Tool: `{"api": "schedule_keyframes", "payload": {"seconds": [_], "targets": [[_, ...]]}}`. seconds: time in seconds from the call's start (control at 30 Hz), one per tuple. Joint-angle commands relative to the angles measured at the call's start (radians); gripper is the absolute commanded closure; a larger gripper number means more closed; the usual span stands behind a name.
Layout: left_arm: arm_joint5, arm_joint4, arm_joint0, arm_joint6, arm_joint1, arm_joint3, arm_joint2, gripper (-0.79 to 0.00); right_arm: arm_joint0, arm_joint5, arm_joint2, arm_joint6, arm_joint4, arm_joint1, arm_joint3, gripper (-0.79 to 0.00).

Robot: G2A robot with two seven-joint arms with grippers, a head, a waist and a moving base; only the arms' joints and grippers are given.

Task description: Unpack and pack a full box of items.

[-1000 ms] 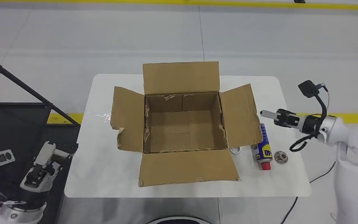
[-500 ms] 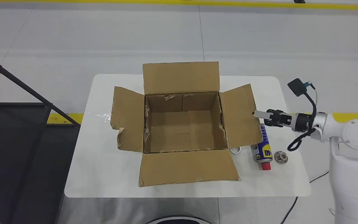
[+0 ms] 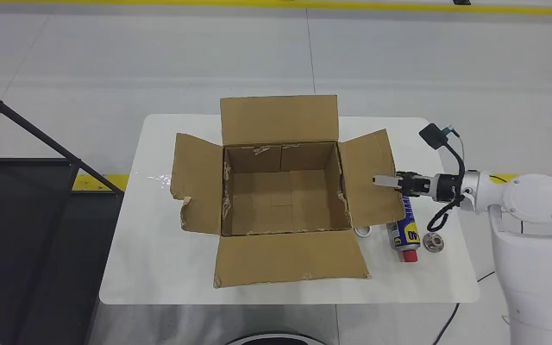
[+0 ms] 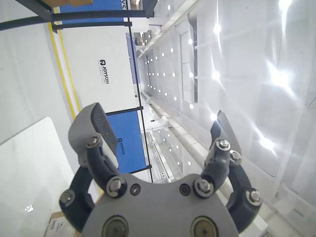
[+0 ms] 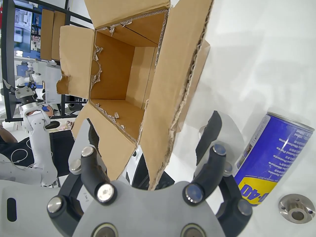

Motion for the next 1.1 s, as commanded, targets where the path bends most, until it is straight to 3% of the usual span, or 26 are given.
{"api": "schedule_keyframes", "payload": {"seconds": [0.0, 0.63, 0.83, 1.07], "targets": [[0.000, 0.000, 0.000, 0.000, 0.000, 0.000, 0.000, -0.785, -0.004, -0.007, -0.007, -0.007, 0.016, 0.001, -0.005, -0.785], [0.000, 0.000, 0.000, 0.000, 0.000, 0.000, 0.000, -0.785, -0.023, -0.021, -0.079, -0.038, 0.052, 0.020, -0.101, -0.785], [0.000, 0.000, 0.000, 0.000, 0.000, 0.000, 0.000, -0.785, -0.011, 0.036, -0.105, -0.062, -0.015, 0.026, -0.098, -0.785], [0.000, 0.000, 0.000, 0.000, 0.000, 0.000, 0.000, -0.785, -0.005, 0.022, -0.120, -0.064, 0.034, 0.031, -0.060, -0.785]]}}
